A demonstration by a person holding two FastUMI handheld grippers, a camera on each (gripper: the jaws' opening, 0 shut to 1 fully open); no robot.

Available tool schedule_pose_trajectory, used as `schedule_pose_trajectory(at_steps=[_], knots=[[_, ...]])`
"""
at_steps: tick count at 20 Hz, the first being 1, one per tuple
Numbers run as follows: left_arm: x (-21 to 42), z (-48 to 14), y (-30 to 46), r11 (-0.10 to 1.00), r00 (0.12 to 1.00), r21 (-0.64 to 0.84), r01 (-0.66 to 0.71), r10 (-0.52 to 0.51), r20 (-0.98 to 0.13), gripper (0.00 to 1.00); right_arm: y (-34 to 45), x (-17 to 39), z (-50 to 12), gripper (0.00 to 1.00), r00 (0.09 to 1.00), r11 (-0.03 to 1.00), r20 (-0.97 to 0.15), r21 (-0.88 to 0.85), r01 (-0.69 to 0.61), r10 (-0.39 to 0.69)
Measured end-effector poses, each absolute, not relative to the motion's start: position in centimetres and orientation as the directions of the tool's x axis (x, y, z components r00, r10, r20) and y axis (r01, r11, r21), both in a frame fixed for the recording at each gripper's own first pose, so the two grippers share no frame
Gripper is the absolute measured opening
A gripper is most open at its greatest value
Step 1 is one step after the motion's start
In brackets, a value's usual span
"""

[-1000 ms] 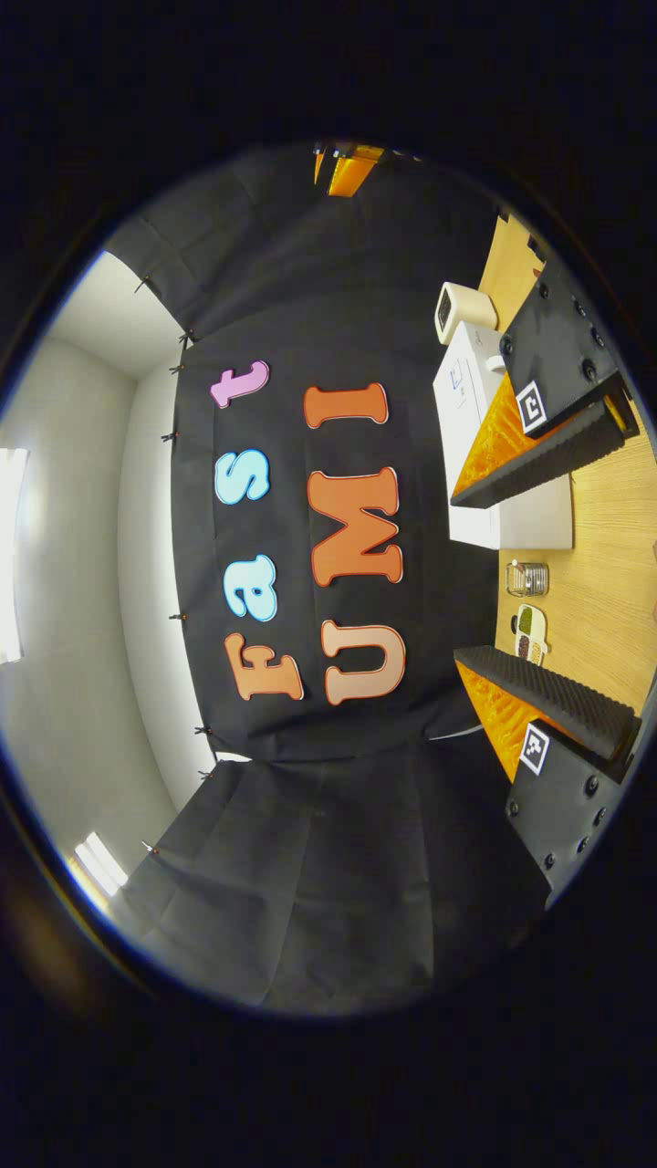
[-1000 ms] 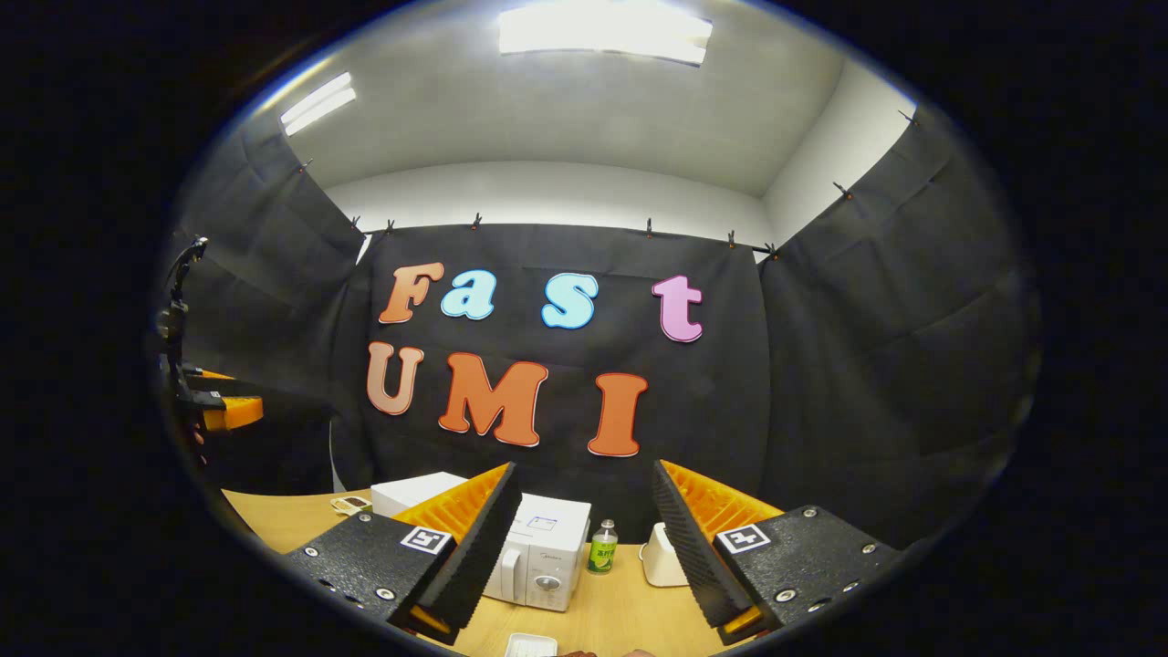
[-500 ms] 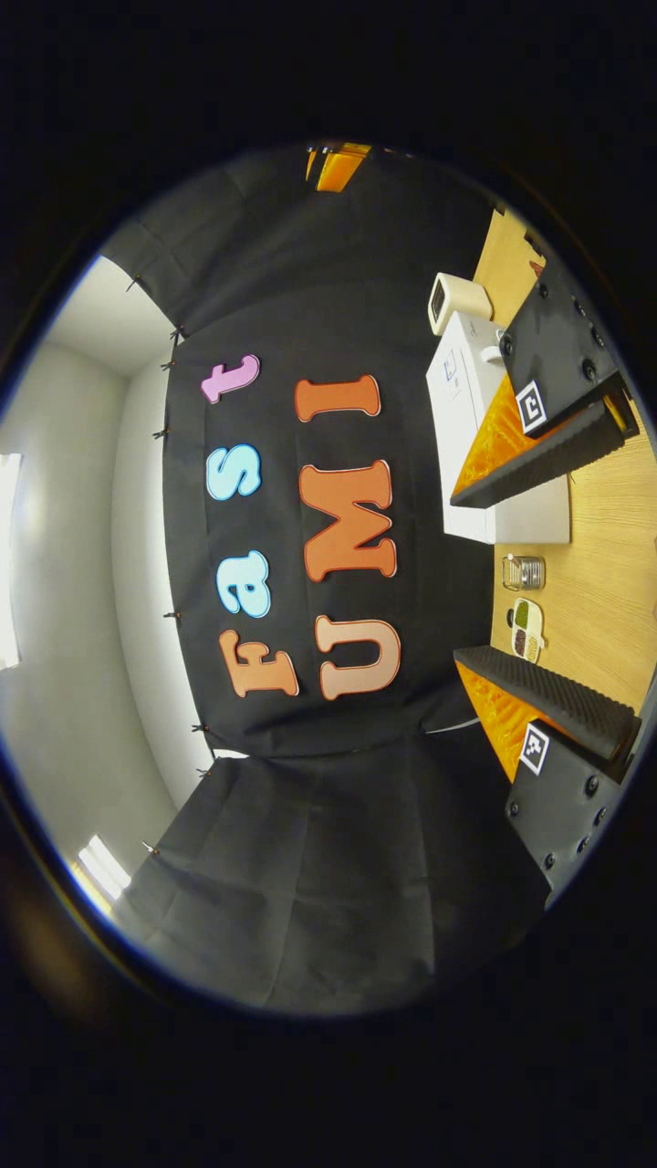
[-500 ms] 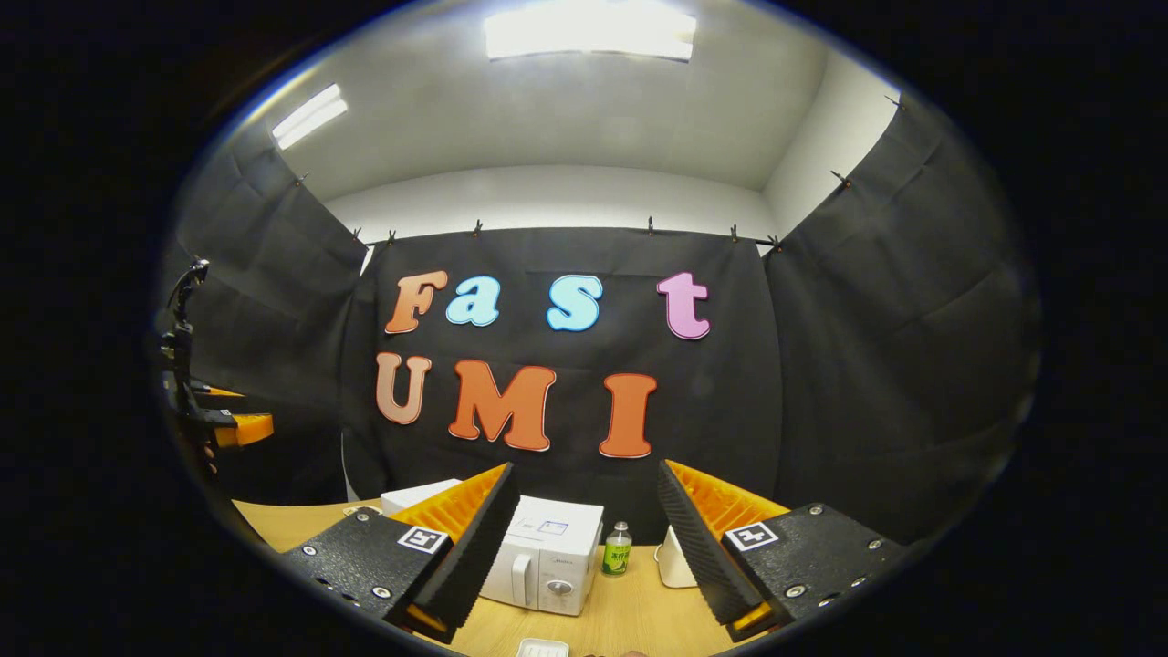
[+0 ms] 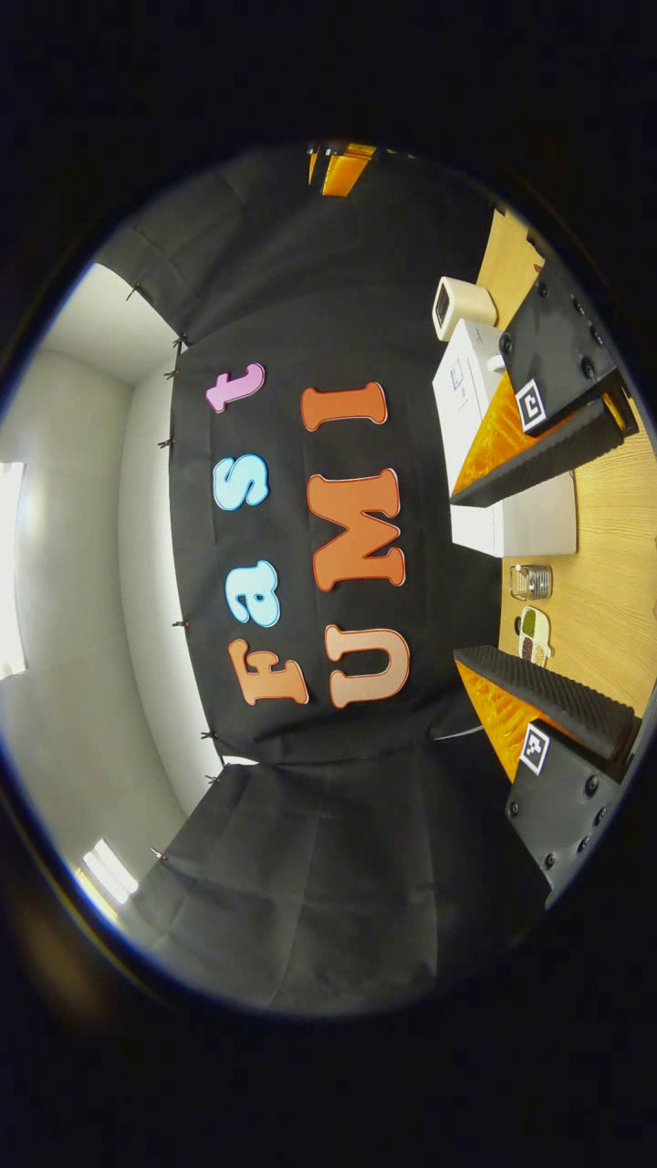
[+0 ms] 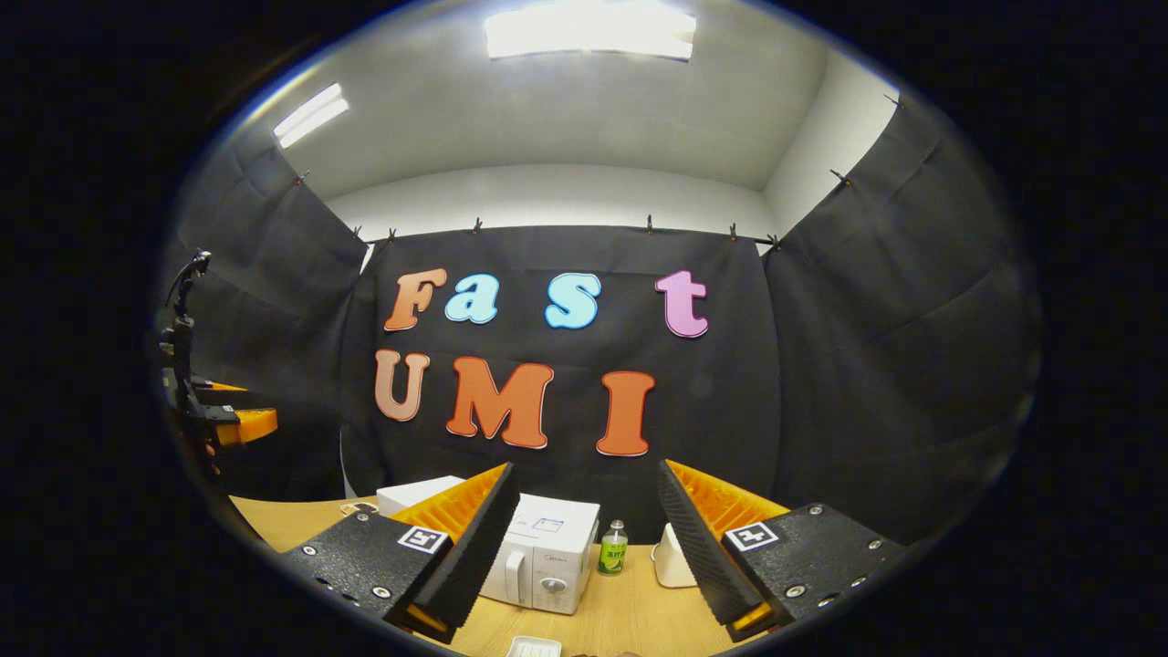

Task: Open the microwave oven with the left hand, put the food in, and close the microwave oven.

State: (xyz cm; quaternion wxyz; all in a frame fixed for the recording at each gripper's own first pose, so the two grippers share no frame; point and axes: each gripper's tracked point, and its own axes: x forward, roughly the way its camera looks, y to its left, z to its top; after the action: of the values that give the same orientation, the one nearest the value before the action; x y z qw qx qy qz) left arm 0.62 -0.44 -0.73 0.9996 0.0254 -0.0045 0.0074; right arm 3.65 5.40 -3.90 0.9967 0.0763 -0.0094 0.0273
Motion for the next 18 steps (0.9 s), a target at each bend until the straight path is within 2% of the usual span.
schedule_pose_trajectory(at_steps=[1, 7, 8, 9, 10, 11, 12, 13, 18], knots=[[0.6, -0.6, -0.6, 0.999, 1.000, 0.049, -0.013, 0.012, 0.011, 1.00, 5.4, 3.6, -4.0, 0.95, 0.998, 0.986, 0.022, 0.154, -0.059, 0.057], [0.5, -0.7, -2.0, 0.998, 0.999, 0.055, -0.018, 0.017, 0.033, 0.95, 5.1, 3.4, -4.6, 0.95, 0.998, 0.986, 0.019, 0.150, -0.066, 0.064], [0.6, -0.8, -2.2, 0.998, 0.999, 0.055, -0.022, 0.020, 0.036, 0.95, 5.1, 3.3, -4.8, 0.94, 0.998, 0.986, 0.016, 0.150, -0.067, 0.065], [0.6, -1.0, -2.5, 0.998, 0.999, 0.056, -0.023, 0.021, 0.037, 1.00, 4.9, 3.3, -5.1, 0.94, 0.998, 0.987, 0.013, 0.148, -0.066, 0.065], [0.7, -1.2, -2.9, 0.998, 0.999, 0.054, -0.022, 0.020, 0.038, 0.95, 4.8, 3.4, -5.3, 0.94, 0.998, 0.987, 0.011, 0.144, -0.067, 0.066], [0.7, -1.2, -3.2, 0.999, 0.999, 0.050, -0.019, 0.017, 0.042, 0.95, 4.8, 3.3, -5.5, 0.94, 0.998, 0.987, 0.010, 0.143, -0.068, 0.067], [0.8, -1.4, -3.5, 0.999, 0.999, 0.046, -0.016, 0.014, 0.044, 1.00, 4.7, 3.2, -5.7, 0.95, 0.998, 0.987, 0.008, 0.143, -0.067, 0.067], [0.9, -1.6, -4.0, 0.999, 0.999, 0.044, -0.012, 0.010, 0.045, 0.95, 4.5, 3.2, -6.1, 0.95, 0.998, 0.987, 0.004, 0.145, -0.065, 0.065], [1.1, -2.9, -7.1, 0.998, 0.998, 0.049, 0.032, -0.035, 0.045, 0.95, 3.7, 2.8, -7.2, 0.95, 0.998, 0.986, -0.006, 0.155, -0.060, 0.061]])
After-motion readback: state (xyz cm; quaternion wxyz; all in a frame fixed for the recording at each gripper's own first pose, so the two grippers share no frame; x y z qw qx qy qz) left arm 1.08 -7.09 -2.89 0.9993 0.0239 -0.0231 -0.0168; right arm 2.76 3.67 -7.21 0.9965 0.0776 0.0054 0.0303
